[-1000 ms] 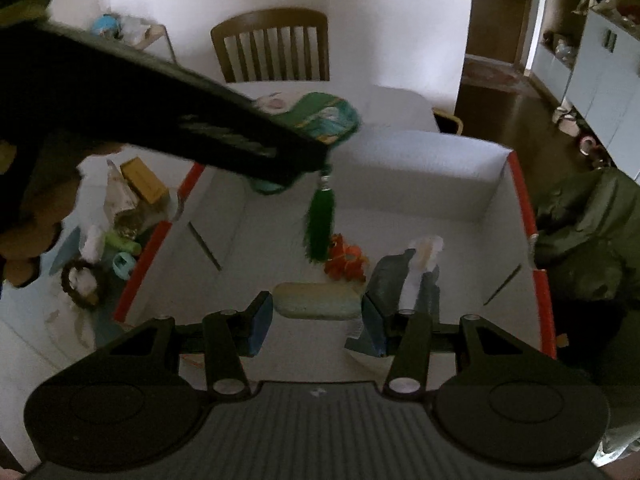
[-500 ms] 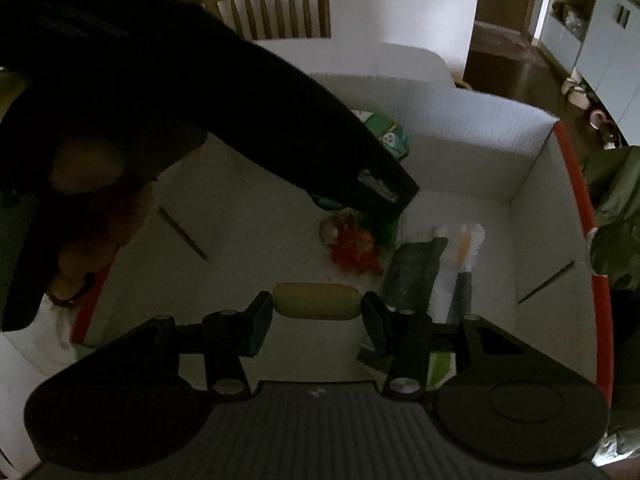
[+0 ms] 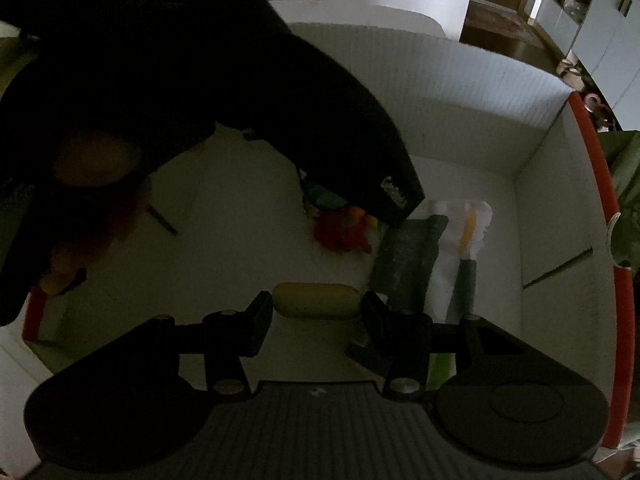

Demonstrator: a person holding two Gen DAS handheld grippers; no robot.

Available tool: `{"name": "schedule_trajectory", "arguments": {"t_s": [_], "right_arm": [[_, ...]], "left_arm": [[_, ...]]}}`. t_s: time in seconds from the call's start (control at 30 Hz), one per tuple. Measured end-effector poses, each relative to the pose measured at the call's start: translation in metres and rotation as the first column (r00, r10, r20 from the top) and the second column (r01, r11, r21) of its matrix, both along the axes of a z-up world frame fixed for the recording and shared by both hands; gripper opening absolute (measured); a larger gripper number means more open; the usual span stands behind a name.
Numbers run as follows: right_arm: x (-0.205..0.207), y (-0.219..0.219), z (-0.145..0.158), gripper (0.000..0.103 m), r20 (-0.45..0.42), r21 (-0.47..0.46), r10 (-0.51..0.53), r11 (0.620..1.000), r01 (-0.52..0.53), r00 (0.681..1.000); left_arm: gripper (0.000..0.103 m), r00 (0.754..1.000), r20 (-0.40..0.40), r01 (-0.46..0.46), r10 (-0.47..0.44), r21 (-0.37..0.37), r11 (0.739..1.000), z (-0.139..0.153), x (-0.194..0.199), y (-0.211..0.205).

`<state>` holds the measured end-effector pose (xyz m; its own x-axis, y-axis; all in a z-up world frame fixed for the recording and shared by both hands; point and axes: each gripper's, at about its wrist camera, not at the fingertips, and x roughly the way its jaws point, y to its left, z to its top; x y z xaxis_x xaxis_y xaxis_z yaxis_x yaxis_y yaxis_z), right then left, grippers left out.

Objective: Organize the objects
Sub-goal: 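Open the left tool to release the plush ball while the right tool releases the beige roll, then withdraw both tools from the box back toward the pile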

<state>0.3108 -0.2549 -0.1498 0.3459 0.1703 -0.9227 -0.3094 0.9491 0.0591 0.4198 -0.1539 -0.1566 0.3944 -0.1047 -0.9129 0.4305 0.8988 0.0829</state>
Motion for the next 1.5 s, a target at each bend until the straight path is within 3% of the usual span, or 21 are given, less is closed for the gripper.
{"name": "schedule_trajectory", "arguments": {"t_s": [0.3,0.43,0.5,1.03,1.3,1.5], "right_arm": [[0.0,0.008,0.001,0.049,-0.014,-0.041,-0.006,0.999,0.006,1.0],[0.0,0.008,0.005,0.049,-0.008,-0.035,-0.012,0.999,0.011,1.0],[-0.002,0.009,0.008,0.05,0.004,-0.026,-0.01,1.0,0.01,1.0],[-0.026,-0.007,0.04,0.057,0.093,0.048,-0.029,0.999,0.025,0.995],[-0.045,-0.01,0.066,0.062,0.151,0.082,-0.049,0.996,0.037,0.987],[-0.059,-0.008,0.085,0.062,0.198,0.101,-0.061,0.994,0.041,0.978]], "left_arm": [[0.065,1.0,-0.018,-0.013,0.013,0.012,1.0,-0.002,0.002,0.001],[0.079,1.0,-0.006,-0.029,0.029,-0.006,1.0,0.004,-0.001,0.005],[0.082,1.0,0.008,-0.028,0.028,-0.014,1.0,0.005,0.002,-0.004],[0.083,0.993,0.115,-0.019,0.029,-0.09,0.996,0.052,-0.036,0.018],[0.085,0.984,0.173,-0.016,0.045,-0.164,0.986,0.086,-0.062,0.04],[0.086,0.971,0.234,-0.003,0.044,-0.173,0.985,0.104,-0.083,0.053]]}}
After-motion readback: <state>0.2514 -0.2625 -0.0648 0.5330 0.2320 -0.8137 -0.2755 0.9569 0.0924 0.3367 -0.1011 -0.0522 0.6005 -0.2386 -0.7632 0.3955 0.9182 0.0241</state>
